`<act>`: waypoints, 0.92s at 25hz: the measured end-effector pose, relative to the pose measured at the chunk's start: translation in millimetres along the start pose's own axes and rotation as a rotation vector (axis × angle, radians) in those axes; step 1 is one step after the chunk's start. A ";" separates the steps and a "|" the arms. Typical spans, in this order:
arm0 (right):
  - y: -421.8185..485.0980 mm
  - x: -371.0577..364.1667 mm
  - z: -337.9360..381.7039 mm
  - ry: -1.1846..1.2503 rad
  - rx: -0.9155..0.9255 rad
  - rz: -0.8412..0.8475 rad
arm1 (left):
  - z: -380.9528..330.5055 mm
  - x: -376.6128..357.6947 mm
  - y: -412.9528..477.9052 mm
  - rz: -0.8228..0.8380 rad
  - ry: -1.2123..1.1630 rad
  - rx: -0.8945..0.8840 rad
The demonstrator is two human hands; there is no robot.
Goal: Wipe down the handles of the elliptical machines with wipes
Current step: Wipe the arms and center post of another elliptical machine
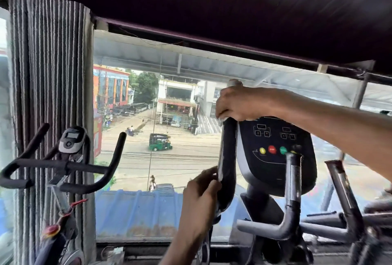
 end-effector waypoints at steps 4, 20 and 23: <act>-6.6 2.8 -11.3 -0.196 0.008 -0.189 | 0.9 2.8 -5.8 0.053 -0.004 -0.009; -46.0 9.0 61.6 0.014 0.098 -0.154 | 42.7 14.8 -14.8 0.004 0.045 -0.083; -53.0 8.5 82.1 0.078 0.169 -0.133 | 44.7 14.5 -16.4 0.011 0.021 -0.086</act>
Point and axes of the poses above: each hand's wrist, its own y-axis towards the middle knuckle, its own x-axis out of the back of the hand, z = x × y, the point moved 8 cm from there along y, towards the middle knuckle, and after that the axes turned 15 degrees about -z, right-handed, at the moved point
